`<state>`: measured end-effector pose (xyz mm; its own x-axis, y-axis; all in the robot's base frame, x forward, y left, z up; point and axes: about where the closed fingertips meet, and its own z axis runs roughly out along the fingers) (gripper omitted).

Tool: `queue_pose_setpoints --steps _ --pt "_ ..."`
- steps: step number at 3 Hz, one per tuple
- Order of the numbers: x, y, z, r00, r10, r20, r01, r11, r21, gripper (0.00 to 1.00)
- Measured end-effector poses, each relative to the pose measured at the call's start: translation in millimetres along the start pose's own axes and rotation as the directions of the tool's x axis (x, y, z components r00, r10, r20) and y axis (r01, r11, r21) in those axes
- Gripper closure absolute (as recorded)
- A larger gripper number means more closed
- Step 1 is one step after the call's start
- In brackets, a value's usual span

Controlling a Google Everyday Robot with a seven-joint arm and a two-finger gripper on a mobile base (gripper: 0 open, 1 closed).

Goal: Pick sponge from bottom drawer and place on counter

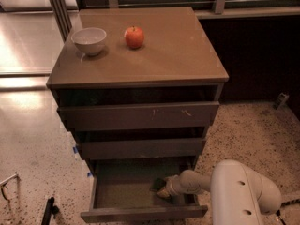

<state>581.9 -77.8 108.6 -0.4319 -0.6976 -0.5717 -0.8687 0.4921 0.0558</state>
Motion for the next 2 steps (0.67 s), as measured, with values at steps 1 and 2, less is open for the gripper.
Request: queue_pose_setpoints --steps 1,2 --pt "-0.3 1.0 -0.2 1.000 -0.001 -0.001 0.001 1.0000 -0.004 1.00" --pt "-5.7 6.0 -6.2 1.000 -0.017 0.008 0.017 0.9983 -0.056 1.00"
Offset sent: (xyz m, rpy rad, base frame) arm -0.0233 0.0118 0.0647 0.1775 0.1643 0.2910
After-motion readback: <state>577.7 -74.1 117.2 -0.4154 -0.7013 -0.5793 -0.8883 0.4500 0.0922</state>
